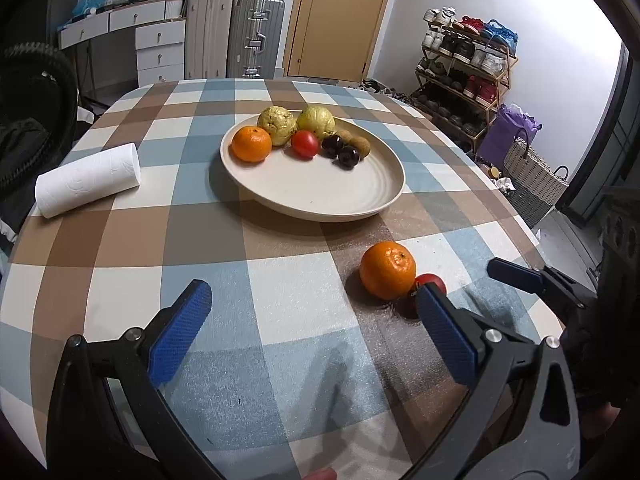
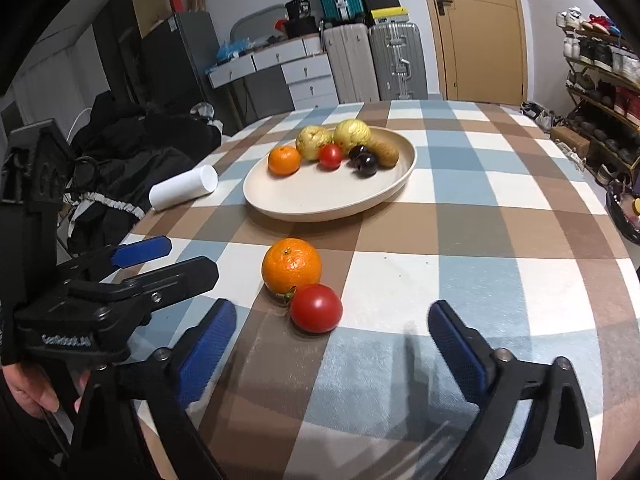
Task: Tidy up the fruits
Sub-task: 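Lower the right tool onto the red tomato and close it, then hold the tomato in the right tool while the left tool grasps the orange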
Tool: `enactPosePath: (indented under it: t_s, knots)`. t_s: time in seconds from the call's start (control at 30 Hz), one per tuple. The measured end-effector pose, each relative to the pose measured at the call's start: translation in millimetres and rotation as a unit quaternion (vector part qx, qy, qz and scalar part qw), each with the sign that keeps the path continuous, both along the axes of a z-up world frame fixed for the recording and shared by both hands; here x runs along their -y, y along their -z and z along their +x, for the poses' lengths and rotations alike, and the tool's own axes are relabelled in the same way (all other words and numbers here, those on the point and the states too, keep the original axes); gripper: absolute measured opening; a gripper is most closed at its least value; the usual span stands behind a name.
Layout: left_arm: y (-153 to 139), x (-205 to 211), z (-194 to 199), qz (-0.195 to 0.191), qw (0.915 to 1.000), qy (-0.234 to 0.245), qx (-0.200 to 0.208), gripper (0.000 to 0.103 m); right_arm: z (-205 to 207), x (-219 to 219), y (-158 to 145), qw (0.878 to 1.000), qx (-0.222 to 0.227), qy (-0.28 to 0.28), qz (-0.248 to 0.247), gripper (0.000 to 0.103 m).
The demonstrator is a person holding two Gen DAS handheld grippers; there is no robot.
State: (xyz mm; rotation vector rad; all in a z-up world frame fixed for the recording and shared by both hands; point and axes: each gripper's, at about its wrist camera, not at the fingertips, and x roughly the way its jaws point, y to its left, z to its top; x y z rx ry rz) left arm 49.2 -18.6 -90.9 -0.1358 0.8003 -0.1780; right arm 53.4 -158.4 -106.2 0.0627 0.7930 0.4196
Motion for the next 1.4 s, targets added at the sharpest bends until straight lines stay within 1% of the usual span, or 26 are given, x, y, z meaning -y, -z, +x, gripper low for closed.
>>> enactPosePath:
  t_s: [0.07, 0.13, 0.2, 0.27, 0.3, 0.37, 0.4, 0.43, 0.47, 0.67, 0.9, 1.13, 1.27, 1.4]
  knots:
    - [0.6, -2.7, -0.2, -0.002, 1.0, -0.002, -0.001, 0.102, 5.2, -2.8, 2.8, 1.0, -0.013, -0.001, 0.0, 0.083]
    - [2.1, -5.0, 0.1, -0.004, 1.0, -0.003, -0.003, 0.102, 9.7, -4.6, 6.5, 1.0, -0.03, -0.002, 0.004, 0.076]
    - [3.0, -7.7, -0.5, -0.005, 1.0, -0.004, -0.003, 0.102, 11.8, -5.6, 9.3, 0.999, -0.043, 0.0, 0.007, 0.071]
    - [4.2, -11.1, -0.5, -0.005, 1.0, -0.007, -0.003, 0.102, 14.1, -6.3, 11.9, 0.999, -0.052, -0.001, 0.01, 0.061]
    - [4.9, -12.8, -0.3, -0.006, 0.9999, -0.008, -0.004, 0.102, 14.6, -6.3, 12.9, 0.998, -0.056, -0.001, 0.01, 0.06]
    - [7.1, -16.6, 0.8, -0.01, 0.9999, -0.012, -0.007, 0.102, 15.0, -5.9, 13.1, 0.998, -0.061, -0.008, 0.021, 0.049]
    - [8.4, -18.2, 1.7, -0.012, 0.9998, -0.014, -0.01, 0.102, 16.0, -5.4, 13.6, 0.998, -0.064, -0.01, 0.027, 0.048]
    - [10.0, -20.0, 2.7, -0.015, 0.9997, -0.016, -0.013, 0.102, 16.3, -4.6, 13.6, 0.998, -0.064, -0.007, 0.028, 0.042]
    - [11.1, -21.6, 2.9, -0.016, 0.9996, -0.017, -0.014, 0.102, 16.3, -4.3, 14.1, 0.997, -0.065, -0.011, 0.033, 0.034]
    - [13.3, -22.9, 4.6, -0.018, 0.9996, -0.017, -0.015, 0.102, 10.5, -5.9, 12.0, 0.998, -0.047, -0.012, 0.029, 0.032]
    - [15.3, -18.5, 8.8, -0.02, 0.9995, -0.009, -0.022, 0.102, 8.9, 9.5, 7.8, 0.998, -0.037, 0.004, 0.058, 0.032]
    - [18.0, 3.1, 18.7, 0.002, 0.9995, 0.014, -0.028, 0.102, 8.5, 23.3, 7.5, 0.996, -0.042, -0.003, 0.079, 0.032]
    - [19.2, 17.8, 27.0, 0.01, 0.999, 0.028, -0.034, 0.102, 8.0, 33.0, 5.1, 0.996, -0.037, 0.003, 0.086, 0.032]
    - [22.9, 34.1, 37.6, 0.02, 0.9976, 0.051, -0.044, 0.102, 11.0, 44.5, 5.0, 0.995, -0.047, 0.011, 0.087, 0.032]
